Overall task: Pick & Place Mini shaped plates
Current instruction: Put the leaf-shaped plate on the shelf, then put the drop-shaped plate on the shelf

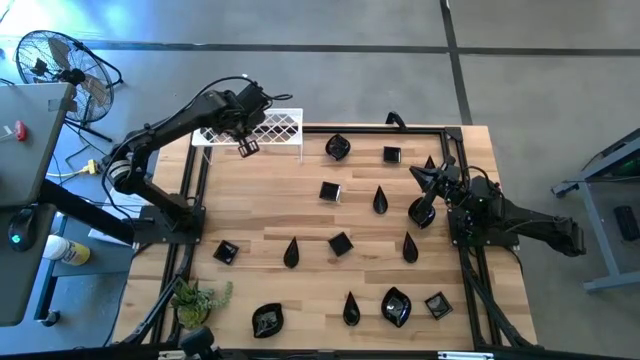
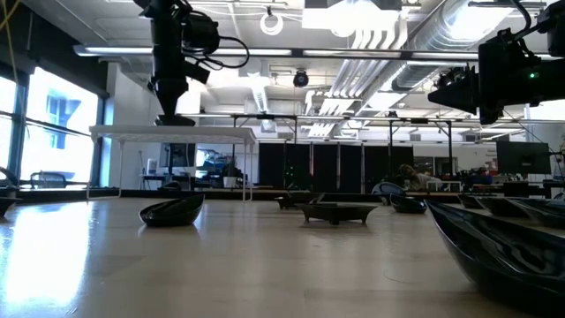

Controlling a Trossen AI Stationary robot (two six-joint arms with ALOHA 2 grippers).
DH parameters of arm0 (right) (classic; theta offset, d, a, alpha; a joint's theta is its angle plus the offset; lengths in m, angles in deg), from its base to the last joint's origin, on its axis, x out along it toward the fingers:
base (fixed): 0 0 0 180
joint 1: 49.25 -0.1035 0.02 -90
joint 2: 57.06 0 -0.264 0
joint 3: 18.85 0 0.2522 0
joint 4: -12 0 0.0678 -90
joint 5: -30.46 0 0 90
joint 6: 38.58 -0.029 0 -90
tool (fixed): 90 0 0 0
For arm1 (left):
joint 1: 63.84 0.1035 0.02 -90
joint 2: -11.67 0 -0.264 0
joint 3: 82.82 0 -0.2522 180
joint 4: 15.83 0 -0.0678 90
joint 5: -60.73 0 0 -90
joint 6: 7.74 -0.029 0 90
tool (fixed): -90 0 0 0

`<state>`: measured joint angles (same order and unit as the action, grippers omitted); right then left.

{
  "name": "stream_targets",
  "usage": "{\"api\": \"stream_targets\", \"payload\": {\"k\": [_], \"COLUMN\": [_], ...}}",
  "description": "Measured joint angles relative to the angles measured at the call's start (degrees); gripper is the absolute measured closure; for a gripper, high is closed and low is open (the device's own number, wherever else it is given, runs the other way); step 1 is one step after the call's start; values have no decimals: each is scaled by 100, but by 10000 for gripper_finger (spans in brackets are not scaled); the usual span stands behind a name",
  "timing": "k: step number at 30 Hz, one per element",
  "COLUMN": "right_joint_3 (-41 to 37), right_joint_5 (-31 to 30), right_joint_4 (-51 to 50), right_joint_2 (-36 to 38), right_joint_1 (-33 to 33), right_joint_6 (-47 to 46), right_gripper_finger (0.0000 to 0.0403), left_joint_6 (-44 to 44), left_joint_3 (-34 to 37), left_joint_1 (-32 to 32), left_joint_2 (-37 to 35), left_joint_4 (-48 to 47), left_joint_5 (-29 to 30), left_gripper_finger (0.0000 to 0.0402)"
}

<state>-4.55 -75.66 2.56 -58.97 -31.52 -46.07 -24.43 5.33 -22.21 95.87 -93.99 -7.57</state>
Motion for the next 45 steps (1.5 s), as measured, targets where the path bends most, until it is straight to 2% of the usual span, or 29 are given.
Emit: {"api": "stream_targets", "payload": {"k": [13, 21, 26, 30, 34, 40, 45], "right_joint_3": [0, 0, 0, 0, -2, -1, 0], "right_joint_5": [0, 0, 0, 0, 0, 0, 0], "right_joint_4": [0, 0, 0, 0, 0, 0, 0], "right_joint_2": [0, 0, 0, 0, 2, 0, 0], "right_joint_1": [-1, 1, 1, 1, -1, 0, 1], "right_joint_6": [0, 0, 0, 0, 0, 0, 0], "right_gripper_finger": [391, 391, 391, 391, 391, 391, 391], "left_joint_6": [0, -114, 261, 408, 643, 1079, 1592], "left_joint_3": [-7, -630, -728, -151, 984, 3008, 4312], "left_joint_1": [-2, -2, -188, -612, -1210, -1928, -2179], "left_joint_2": [0, -33, -307, -837, -1346, -1720, -1720], "left_joint_4": [-24, -451, -104, 1021, 2925, 6224, 8459], "left_joint_5": [-11, -101, -786, -1612, -2093, -2199, -2319], "left_gripper_finger": [315, 307, 307, 307, 307, 310, 344]}}
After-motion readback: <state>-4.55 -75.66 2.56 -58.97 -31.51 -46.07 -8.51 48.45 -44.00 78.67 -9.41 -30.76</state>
